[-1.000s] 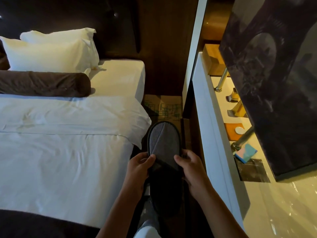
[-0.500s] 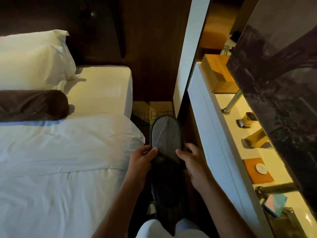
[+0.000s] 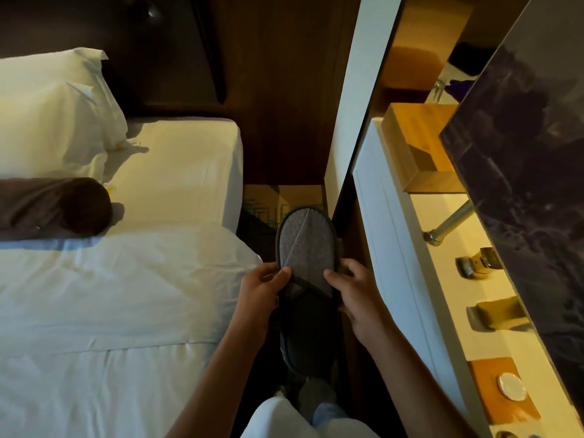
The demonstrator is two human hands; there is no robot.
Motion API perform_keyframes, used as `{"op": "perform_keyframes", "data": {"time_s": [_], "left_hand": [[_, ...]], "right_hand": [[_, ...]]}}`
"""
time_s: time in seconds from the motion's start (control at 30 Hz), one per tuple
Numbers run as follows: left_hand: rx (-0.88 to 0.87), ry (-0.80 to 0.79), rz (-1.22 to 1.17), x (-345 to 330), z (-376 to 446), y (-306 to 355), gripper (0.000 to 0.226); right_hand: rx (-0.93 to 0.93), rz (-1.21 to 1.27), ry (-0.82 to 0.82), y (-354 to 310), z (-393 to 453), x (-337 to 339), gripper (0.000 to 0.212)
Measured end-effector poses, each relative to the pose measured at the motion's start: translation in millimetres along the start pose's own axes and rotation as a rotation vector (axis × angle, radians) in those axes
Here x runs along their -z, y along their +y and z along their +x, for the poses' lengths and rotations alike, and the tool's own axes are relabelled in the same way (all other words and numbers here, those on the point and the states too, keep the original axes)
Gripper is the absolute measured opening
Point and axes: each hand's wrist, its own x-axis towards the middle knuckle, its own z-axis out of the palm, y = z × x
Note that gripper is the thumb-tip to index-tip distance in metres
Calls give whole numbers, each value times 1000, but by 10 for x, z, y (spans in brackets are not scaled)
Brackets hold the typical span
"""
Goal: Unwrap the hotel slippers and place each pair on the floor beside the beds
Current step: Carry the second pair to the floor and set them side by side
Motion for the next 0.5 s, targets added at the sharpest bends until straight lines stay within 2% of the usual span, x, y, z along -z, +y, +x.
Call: {"op": "perform_keyframes", "data": {"time_s": [0.3,0.5], "left_hand": [[12,75,24,-306,462,106,13],[45,43,47,-271,900,73,13]], "right_hand": [[-28,-61,-21,-196,602,154,54],[-72,-86,-9,-140,992,49,56]]}}
